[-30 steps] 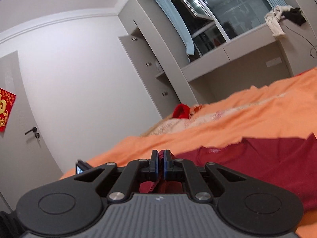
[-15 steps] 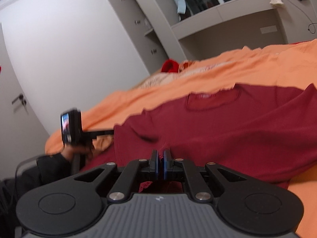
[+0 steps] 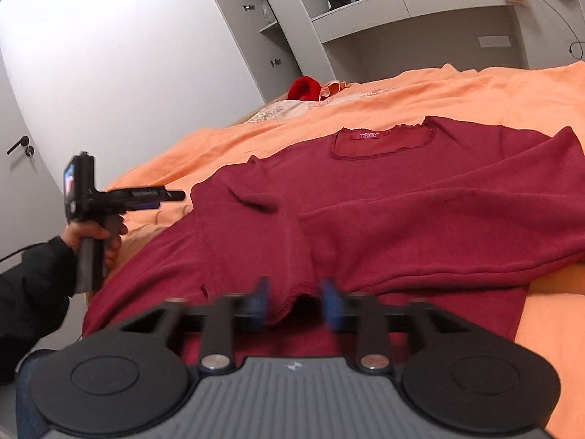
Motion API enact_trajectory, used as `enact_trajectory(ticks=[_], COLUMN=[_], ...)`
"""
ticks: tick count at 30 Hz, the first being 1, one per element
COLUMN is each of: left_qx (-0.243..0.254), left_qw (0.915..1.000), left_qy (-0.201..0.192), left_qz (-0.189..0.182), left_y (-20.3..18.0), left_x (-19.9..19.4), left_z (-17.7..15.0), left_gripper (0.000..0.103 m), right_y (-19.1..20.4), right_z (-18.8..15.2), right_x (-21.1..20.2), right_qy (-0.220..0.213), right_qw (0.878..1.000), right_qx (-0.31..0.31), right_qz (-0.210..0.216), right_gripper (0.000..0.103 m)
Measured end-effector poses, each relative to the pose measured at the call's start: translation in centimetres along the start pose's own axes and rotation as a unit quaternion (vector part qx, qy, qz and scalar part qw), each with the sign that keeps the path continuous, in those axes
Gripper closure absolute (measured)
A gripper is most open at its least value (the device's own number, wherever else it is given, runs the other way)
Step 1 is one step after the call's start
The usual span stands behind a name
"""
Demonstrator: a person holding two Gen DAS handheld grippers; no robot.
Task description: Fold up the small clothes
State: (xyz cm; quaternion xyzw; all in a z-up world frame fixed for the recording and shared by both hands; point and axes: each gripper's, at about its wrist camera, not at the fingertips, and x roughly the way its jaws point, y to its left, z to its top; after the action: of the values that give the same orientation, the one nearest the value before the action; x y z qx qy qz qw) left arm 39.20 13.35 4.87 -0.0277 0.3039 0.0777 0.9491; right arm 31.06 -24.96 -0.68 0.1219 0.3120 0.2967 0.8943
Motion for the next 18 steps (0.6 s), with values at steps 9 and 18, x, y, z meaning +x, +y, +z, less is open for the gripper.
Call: enact_trajectory(ticks=[9, 18], left_qx=[0.003, -0.019], left_qw=[0.9987, 0.9977], left_qy=[-0.046, 0.046], left_qz=[-0.02, 0.047], left_y=[-4.5, -6.6], left_x=[1.1, 9.6], left_z=[3.9, 4.2], left_gripper=[0.008, 0.016], right_y=[1.0, -0.4], right_z=[-0.7, -1.1], right_x=[-0.7, 0.1], right_qy=[-0.034, -0.018], right_qw=[0.998, 0.999], right_qx=[-0.049, -0.038], right_qz=[-0.022, -0.016], right_gripper=[0.006, 0.001])
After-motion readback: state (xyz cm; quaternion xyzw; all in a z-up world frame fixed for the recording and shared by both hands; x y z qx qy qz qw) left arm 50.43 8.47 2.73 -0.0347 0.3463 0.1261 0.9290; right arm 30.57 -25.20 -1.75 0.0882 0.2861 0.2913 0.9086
